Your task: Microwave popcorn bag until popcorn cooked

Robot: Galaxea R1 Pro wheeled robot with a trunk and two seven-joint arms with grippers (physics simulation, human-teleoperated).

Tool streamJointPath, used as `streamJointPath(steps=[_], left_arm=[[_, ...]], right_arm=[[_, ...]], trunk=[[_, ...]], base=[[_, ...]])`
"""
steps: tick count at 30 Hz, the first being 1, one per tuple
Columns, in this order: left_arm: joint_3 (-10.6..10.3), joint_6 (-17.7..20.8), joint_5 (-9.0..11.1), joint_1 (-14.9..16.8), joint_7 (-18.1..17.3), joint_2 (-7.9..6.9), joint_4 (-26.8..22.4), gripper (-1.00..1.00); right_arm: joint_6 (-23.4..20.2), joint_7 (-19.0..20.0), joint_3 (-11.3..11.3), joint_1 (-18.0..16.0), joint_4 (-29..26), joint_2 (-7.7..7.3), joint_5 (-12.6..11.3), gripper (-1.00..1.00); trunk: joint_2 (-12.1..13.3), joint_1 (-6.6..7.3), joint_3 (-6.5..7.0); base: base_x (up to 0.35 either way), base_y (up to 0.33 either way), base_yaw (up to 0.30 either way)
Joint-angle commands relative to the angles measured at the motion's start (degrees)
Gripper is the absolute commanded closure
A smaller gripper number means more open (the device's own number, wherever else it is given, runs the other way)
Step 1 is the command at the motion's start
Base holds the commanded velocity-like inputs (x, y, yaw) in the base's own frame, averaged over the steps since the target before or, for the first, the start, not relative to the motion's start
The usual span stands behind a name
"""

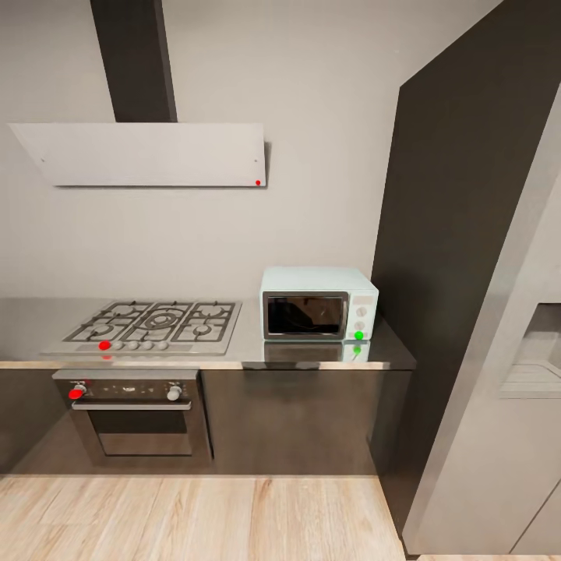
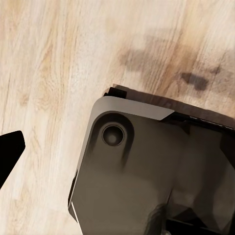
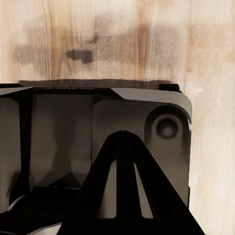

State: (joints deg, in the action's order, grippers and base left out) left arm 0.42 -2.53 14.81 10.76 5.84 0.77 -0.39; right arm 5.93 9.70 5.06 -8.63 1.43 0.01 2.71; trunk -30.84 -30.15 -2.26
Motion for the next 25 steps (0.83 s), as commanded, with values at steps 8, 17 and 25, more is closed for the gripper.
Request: streamJointPath(steps=[8, 17, 25], left_arm=[[0.0, -0.2, 0.2, 0.0, 0.1, 0.02, 0.0, -1.0], [0.0, -0.2, 0.2, 0.0, 0.1, 0.02, 0.0, -1.0], [-0.1, -0.2, 0.1, 0.0, 0.1, -0.1, 0.0, -1.0]], right_arm=[[0.6, -0.4, 0.3, -0.1, 0.1, -0.41, 0.3, 1.0], [1.7, -0.6, 0.2, 0.1, 0.5, -5.43, 6.0, 1.0], [1.7, -0.6, 0.3, 0.5, 0.5, -5.31, 11.5, 1.0]], trunk=[[-0.1, -0.02, -0.11], [-0.1, -0.02, -0.11], [-0.1, -0.02, -0.11]], base=[[0.0, 0.0, 0.0], [0.0, 0.0, 0.0], [0.0, 0.0, 0.0]])
